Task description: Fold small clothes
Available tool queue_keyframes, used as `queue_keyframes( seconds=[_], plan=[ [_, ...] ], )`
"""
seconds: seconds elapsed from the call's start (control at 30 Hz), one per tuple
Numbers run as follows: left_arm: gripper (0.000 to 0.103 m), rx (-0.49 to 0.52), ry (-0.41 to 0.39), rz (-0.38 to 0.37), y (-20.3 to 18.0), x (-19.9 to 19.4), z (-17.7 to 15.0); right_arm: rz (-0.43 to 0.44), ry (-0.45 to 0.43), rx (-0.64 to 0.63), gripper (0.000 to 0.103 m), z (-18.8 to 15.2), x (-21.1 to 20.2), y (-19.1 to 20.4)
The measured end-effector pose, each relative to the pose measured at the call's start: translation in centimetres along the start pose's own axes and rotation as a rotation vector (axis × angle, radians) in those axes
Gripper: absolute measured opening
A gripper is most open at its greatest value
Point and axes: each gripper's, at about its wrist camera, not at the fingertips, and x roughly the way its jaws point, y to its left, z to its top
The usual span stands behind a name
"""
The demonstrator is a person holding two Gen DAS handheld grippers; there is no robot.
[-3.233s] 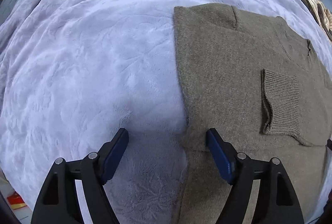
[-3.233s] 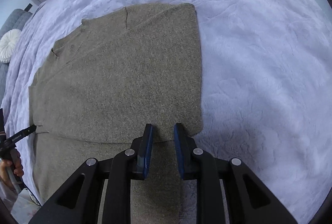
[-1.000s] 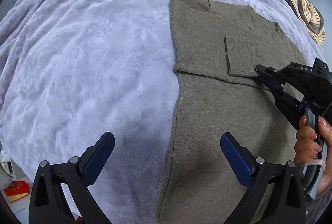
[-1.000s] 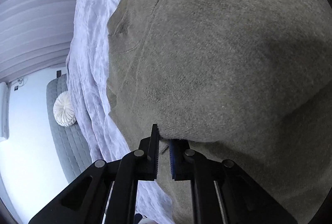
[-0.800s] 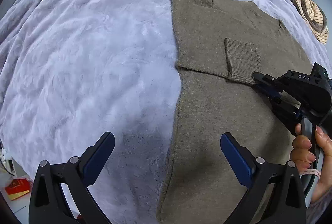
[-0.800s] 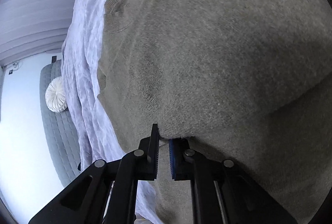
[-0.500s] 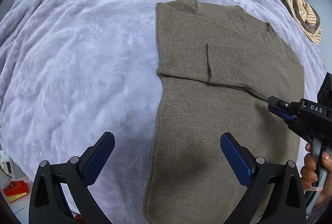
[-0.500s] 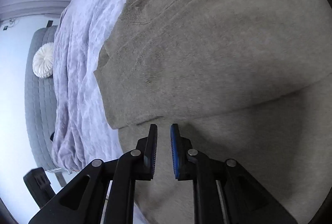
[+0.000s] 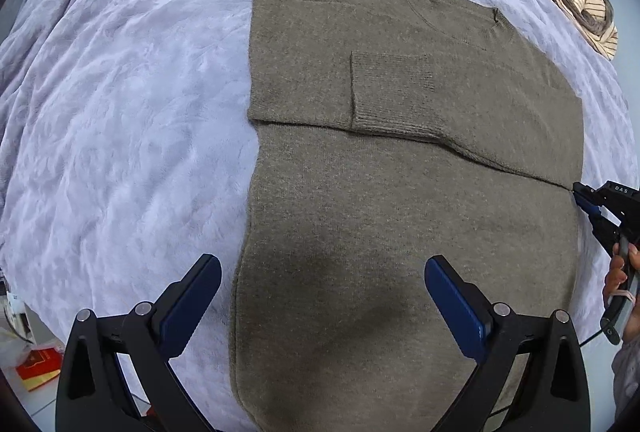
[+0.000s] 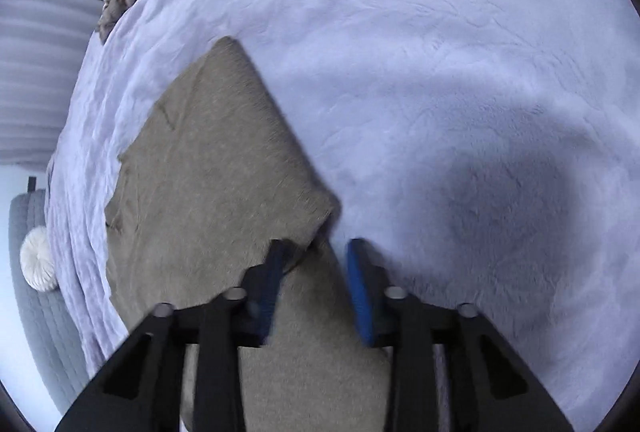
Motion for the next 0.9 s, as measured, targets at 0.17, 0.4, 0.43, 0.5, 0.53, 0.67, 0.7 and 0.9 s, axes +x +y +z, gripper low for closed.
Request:
queue_keyframes(
  seconds=[0.17,0.4,0.43,0.5,0.53,0.67,0.7,0.9],
  plan=[
    [0.102,0.019,-0.015,0.006,-1.3,-1.0,0.1,-0.118,-0.011,-0.074,0.001,0.4,-1.2,0.4],
    [0.102,0.106,-0.047,-0.021,-4.6,-2.5,0.2,-0.08,0.059,-0.364,0.053,-4.3,-4.8,4.7],
    [0.102,0.114,-0.047,-0.03,-5.0,-2.6,0.1,-0.07,0.064,-0.389,0.053,-5.3,-5.3,4.9],
    [0.102,0.132,-0.071,-0.045,-5.7,-3.1,-0.4,-0.067,0.088,-0.432,0.053,-6.8,-5.9,5.2],
    [0.102,0.143,-0.086,-0.047,-5.9,-3.4,-0.7,-0.074,0.098,-0.449,0.054,-7.5,-6.1,5.4],
    [0.102,0.17,-0.09,-0.047,-6.3,-3.7,-1.6,-0.076,0.106,-0.491,0.073,-9.8,-6.7,6.3],
    [0.102,0.174,-0.089,-0.046,-6.4,-3.7,-1.8,-0.075,0.101,-0.505,0.081,-10.4,-7.3,5.9],
    [0.102,0.206,-0.065,-0.056,-4.7,-3.1,-3.2,-0.107,0.095,-0.559,0.082,-13.9,-7.7,7.1]
  ],
)
